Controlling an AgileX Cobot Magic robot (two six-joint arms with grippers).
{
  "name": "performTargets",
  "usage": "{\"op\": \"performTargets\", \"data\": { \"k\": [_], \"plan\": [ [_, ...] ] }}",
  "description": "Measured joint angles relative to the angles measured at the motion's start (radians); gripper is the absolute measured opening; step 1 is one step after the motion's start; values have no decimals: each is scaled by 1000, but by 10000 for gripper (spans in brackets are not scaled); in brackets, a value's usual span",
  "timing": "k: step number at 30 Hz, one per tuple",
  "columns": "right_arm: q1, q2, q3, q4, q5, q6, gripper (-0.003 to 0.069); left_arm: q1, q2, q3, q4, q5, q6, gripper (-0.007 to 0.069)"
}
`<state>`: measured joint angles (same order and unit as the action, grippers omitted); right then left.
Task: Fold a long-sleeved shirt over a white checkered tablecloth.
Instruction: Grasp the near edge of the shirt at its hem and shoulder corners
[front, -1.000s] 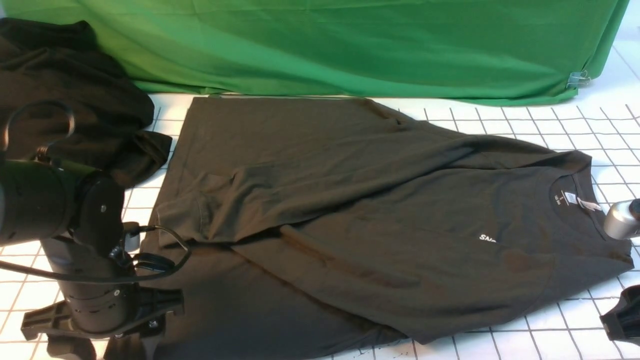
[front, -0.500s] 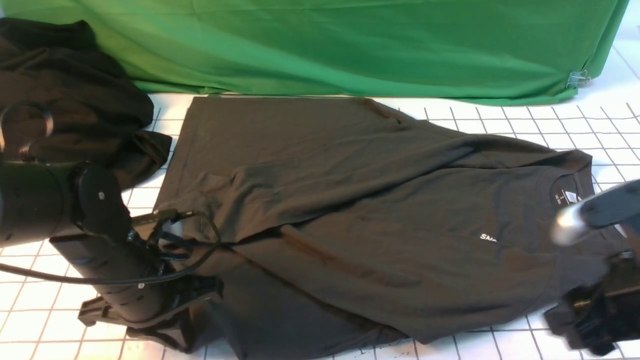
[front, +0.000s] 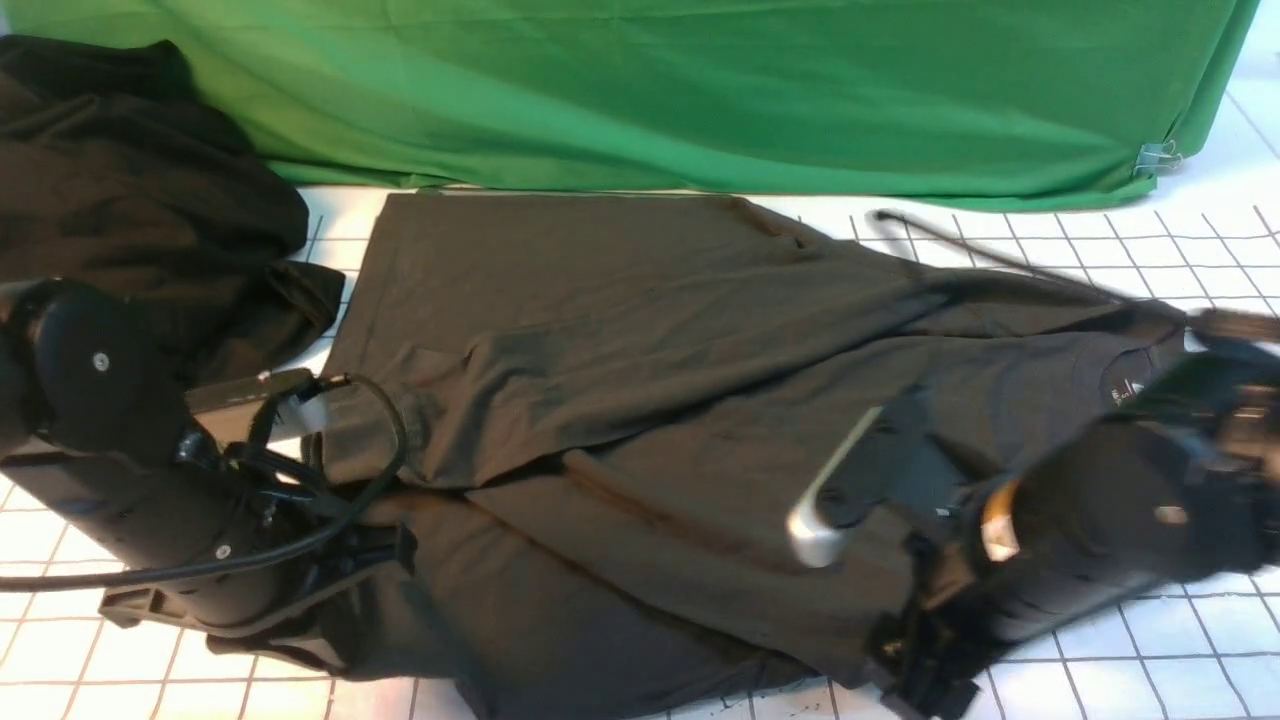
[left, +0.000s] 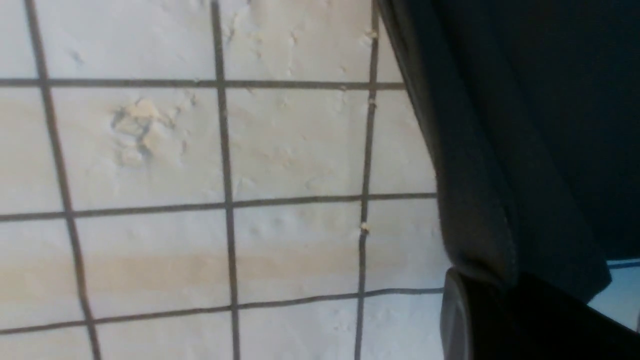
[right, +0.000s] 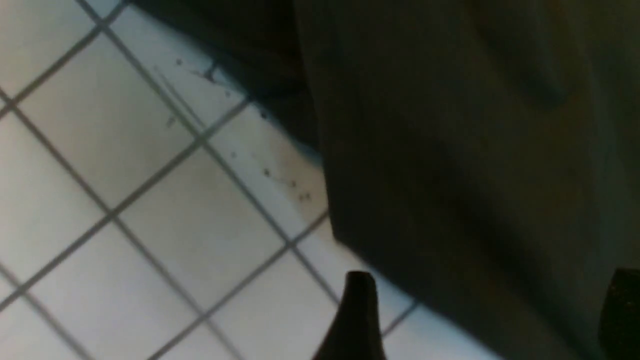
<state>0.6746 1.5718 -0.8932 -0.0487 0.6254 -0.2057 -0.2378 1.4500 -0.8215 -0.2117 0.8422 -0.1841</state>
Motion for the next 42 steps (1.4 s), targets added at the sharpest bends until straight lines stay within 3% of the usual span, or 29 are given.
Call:
{"op": "performTargets", "data": {
  "k": [9,13,17,19,25,31,36,42],
  "plan": [
    [69,161,-49,-67,22,0,580,0,0,0,60,8,-31,41],
    [72,179,-53,-79,11,1,479,0,0,0,65,8,-33,41],
    [72,187,-58,-117,4,1,153,0,-1,0,69,8,-41,41],
    [72,186,-68,-125,27,3,57,0,-1,-13,69,31,-44,41],
    [72,117,-117,-87,192,3,40,0,-32,-108,74,158,-31,41],
    [72,-3,-106,72,418,3,39,0,-130,-101,75,294,-29,41],
    [72,-35,-43,157,450,3,39,0,-228,-13,73,311,-59,41],
    [72,-35,-62,130,454,6,38,0,-286,-8,72,290,-89,41]
  ]
}}
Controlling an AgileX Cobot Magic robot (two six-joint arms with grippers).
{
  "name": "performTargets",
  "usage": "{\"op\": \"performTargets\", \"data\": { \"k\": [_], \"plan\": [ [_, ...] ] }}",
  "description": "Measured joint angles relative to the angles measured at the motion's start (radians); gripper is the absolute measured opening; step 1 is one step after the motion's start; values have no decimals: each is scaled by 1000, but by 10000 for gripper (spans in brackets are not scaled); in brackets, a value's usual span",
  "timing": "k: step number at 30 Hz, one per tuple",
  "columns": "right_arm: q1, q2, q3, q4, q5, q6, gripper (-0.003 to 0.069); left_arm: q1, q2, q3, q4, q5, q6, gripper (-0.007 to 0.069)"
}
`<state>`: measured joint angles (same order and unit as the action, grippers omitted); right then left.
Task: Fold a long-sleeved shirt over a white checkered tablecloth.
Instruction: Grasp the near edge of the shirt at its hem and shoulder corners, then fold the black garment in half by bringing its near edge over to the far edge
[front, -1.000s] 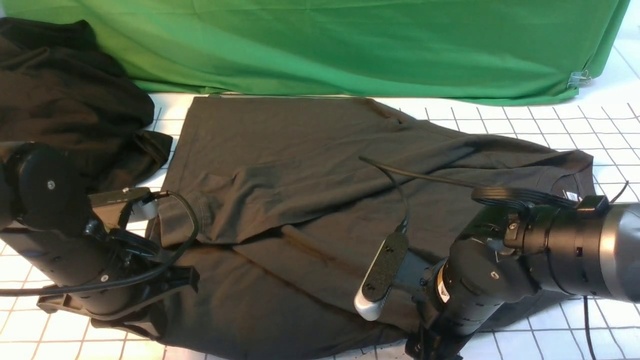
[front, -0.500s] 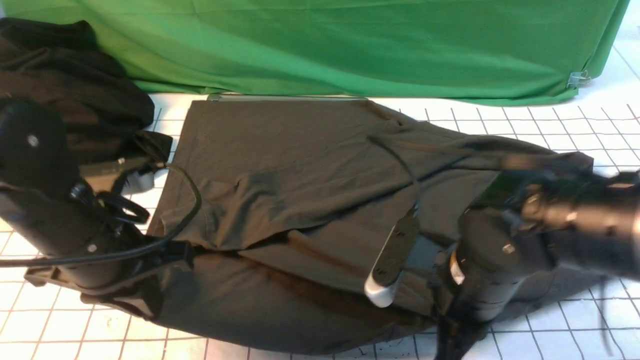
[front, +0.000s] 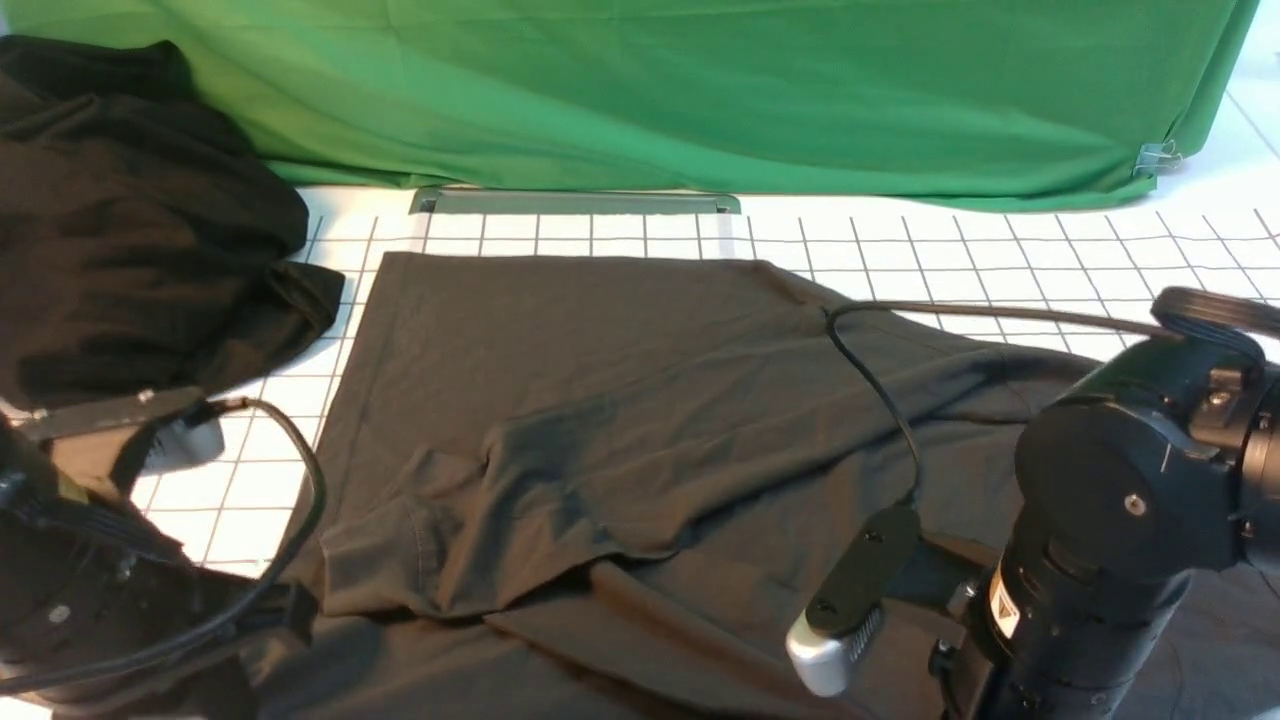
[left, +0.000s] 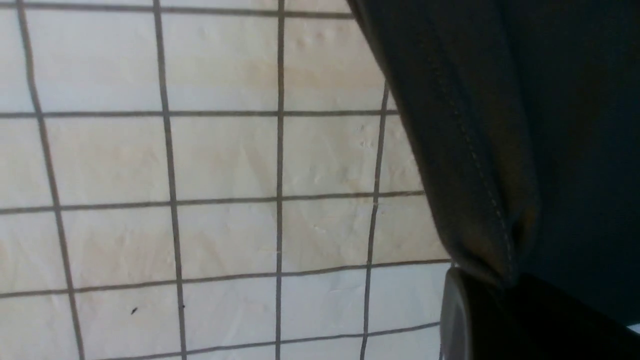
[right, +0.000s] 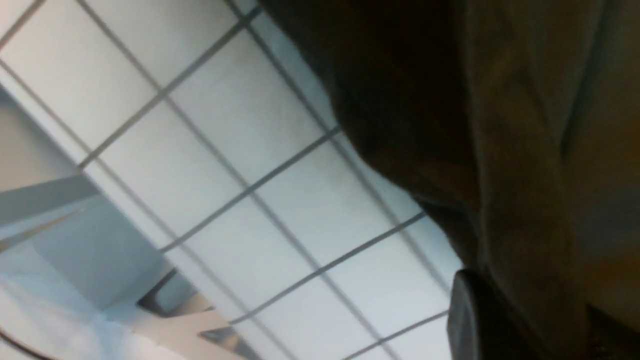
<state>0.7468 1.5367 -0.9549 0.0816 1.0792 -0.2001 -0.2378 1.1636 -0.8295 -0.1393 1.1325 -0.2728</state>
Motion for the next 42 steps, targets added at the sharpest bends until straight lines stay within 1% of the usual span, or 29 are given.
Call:
{"op": "performTargets", "data": {
  "k": [2,4,8,11,14,17,18,20,22,24,27,29,32,35,38,42],
  "plan": [
    [-2,0,-25,-15,4,4,38,0,0,-23,4,-7,0,41],
    [-24,0,-95,-48,1,32,38,0,5,-91,20,-33,-6,41],
    [-103,8,-186,-57,-65,71,38,0,64,-176,35,-97,-7,41],
    [-161,41,-241,-58,-115,82,38,7,142,-203,60,-185,-11,41],
    [-214,103,-300,-60,-159,81,38,55,238,-242,47,-306,-11,41],
    [-270,190,-407,-60,-191,77,38,124,358,-337,-30,-358,-4,41],
    [-273,202,-414,-60,-191,76,38,132,374,-344,-35,-361,-2,41],
    [-306,277,-511,-60,-200,69,38,167,471,-430,-108,-373,39,41],
    [-320,317,-562,-60,-201,58,38,174,511,-466,-131,-374,53,41],
    [-341,409,-683,-62,-202,38,38,188,631,-578,-168,-366,72,41],
    [-354,488,-769,-63,-199,27,38,194,712,-664,-173,-345,72,41],
    [-361,581,-891,-64,-199,23,38,201,796,-771,-174,-316,72,41],
    [-363,652,-975,-66,-212,22,40,202,871,-865,-162,-309,72,41],
    [-365,717,-1033,-69,-254,22,44,202,936,-957,-160,-308,72,41],
    [-370,754,-1045,-73,-299,21,52,202,990,-1013,-159,-297,72,41],
    [-379,785,-1045,-82,-344,21,64,204,1041,-1038,-148,-293,68,41]
  ]
}}
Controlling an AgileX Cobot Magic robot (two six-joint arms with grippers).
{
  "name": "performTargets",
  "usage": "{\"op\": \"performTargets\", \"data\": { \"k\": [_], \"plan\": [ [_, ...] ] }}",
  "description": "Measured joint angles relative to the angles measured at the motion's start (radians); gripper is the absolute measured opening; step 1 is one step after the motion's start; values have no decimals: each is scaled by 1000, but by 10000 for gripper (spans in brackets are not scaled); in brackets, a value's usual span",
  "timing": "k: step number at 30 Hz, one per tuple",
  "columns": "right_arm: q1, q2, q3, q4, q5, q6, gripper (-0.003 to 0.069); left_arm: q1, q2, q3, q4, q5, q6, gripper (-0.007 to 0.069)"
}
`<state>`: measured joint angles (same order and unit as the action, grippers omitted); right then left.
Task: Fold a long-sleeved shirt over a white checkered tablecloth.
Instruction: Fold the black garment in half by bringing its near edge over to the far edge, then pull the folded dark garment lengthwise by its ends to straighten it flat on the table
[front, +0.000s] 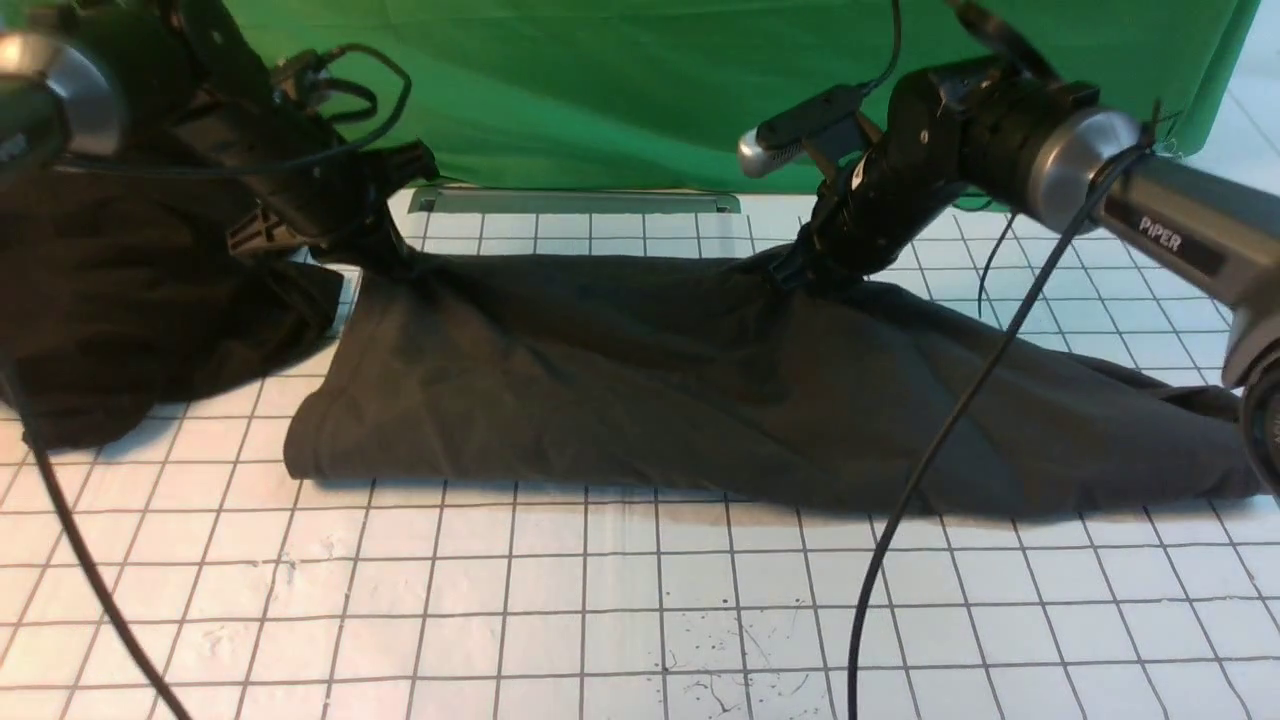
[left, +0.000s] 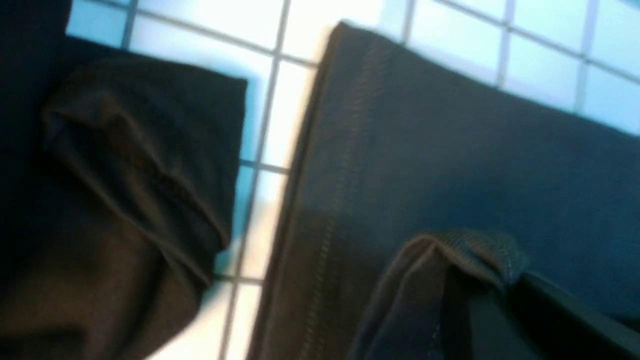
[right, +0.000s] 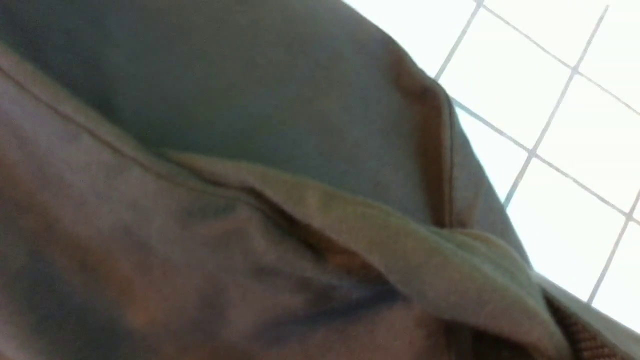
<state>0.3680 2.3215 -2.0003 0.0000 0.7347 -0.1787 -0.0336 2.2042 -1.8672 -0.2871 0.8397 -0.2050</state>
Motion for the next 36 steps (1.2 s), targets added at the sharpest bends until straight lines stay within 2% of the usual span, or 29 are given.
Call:
{"op": "performTargets", "data": {
  "k": [12,15,17,18,19,20,23,26,27,29,32,33,34,36],
  "plan": [
    [-31,21,-2,-10,-79,27,108,16,20,-1,-37,-101,-19,46],
    [-31,34,-4,-10,-99,27,151,16,26,-1,-35,-131,-23,78],
    [-31,43,-5,-9,-103,31,213,17,29,-1,-33,-138,-23,120],
    [-31,44,-5,-9,-103,33,213,17,29,-1,-33,-138,-23,132],
    [-31,48,-6,-9,-103,42,251,17,29,-2,-32,-141,-23,155],
    [-31,49,-9,-9,-100,59,319,19,29,-9,-30,-139,-23,211],
    [-33,46,-29,-11,-64,74,440,33,31,-40,-30,-114,-23,317],
    [-36,29,-74,-16,-4,71,528,55,21,-104,-30,-44,-23,401],
    [-36,22,-85,-17,13,69,536,62,16,-125,-30,-15,-23,412],
    [-38,-8,-131,-22,66,59,549,70,2,-180,-28,50,-21,401],
    [-38,-39,-176,-50,133,55,545,74,-10,-245,-30,131,7,333],
    [-40,-55,-204,-74,184,55,536,74,-13,-269,-31,167,24,286],
    [-42,-76,-238,-107,253,55,500,74,-15,-299,-33,214,47,197],
    [-49,-100,-282,-147,358,50,398,73,-16,-318,-33,256,60,92]
  ]
}}
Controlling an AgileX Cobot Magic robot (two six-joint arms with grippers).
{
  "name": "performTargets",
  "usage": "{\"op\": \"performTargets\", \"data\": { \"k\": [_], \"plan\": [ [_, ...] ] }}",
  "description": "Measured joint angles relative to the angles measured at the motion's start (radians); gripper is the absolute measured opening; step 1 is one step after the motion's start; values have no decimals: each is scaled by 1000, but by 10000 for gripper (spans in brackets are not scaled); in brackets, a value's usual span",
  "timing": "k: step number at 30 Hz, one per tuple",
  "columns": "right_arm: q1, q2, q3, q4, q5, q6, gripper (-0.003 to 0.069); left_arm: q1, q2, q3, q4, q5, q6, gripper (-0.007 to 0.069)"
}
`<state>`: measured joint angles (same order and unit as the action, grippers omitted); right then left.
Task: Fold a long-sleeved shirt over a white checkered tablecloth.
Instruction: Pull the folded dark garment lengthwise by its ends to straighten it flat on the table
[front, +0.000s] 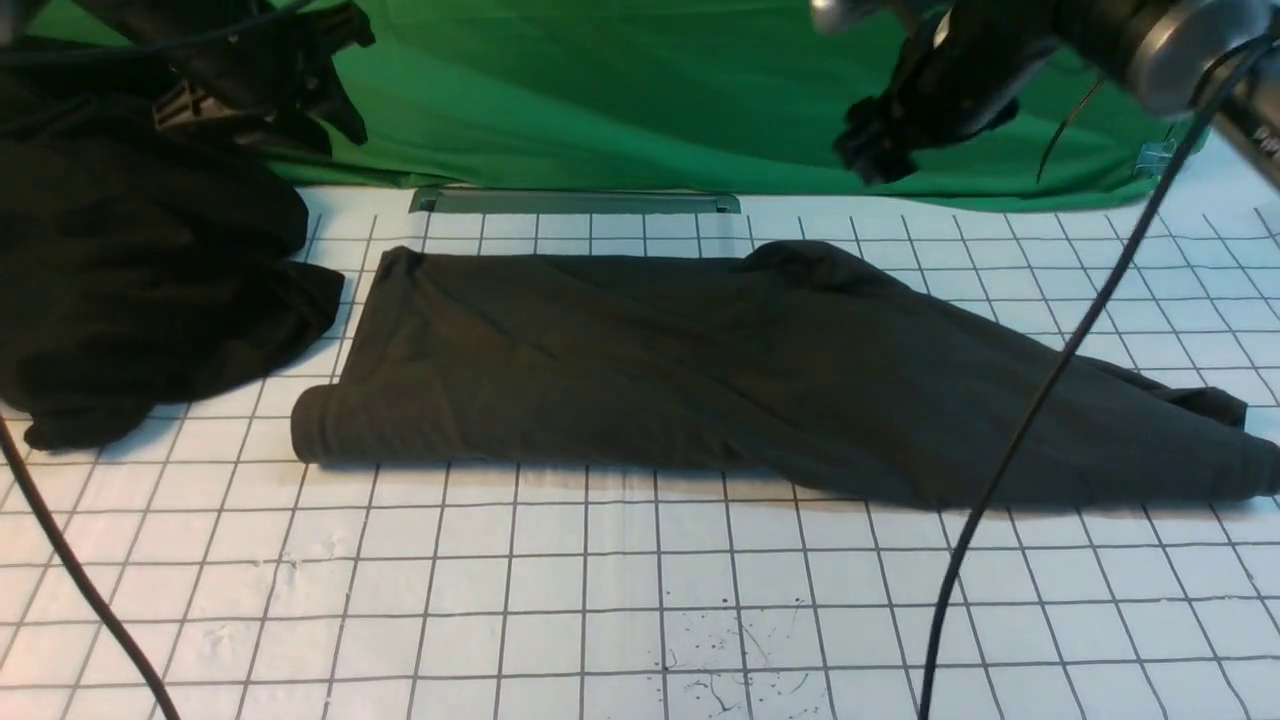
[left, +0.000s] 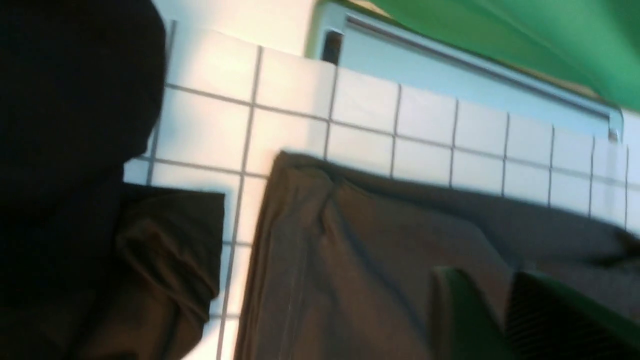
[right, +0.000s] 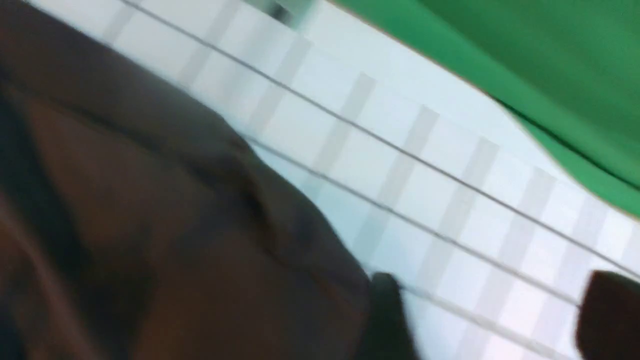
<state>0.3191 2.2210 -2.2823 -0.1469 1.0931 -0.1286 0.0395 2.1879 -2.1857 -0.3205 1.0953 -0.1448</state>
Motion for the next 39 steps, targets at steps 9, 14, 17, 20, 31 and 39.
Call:
{"op": "performTargets", "data": {
  "k": [9,14,17,20,31,39],
  "plan": [
    [-144,-178,109,-66,109,43,62,0,-5,-12,25,116,85,3],
    [-270,-302,391,-34,118,89,317,0,-5,-7,14,119,94,3],
    [-351,-314,544,-19,99,117,435,0,-6,-7,15,119,99,3],
    [-421,-302,696,20,6,136,470,0,-7,-7,16,119,101,3],
    [-456,-263,852,190,-136,67,456,0,-10,-7,30,119,102,3],
    [-456,-259,852,231,12,8,456,0,-13,-7,30,119,109,3]
  ]
}}
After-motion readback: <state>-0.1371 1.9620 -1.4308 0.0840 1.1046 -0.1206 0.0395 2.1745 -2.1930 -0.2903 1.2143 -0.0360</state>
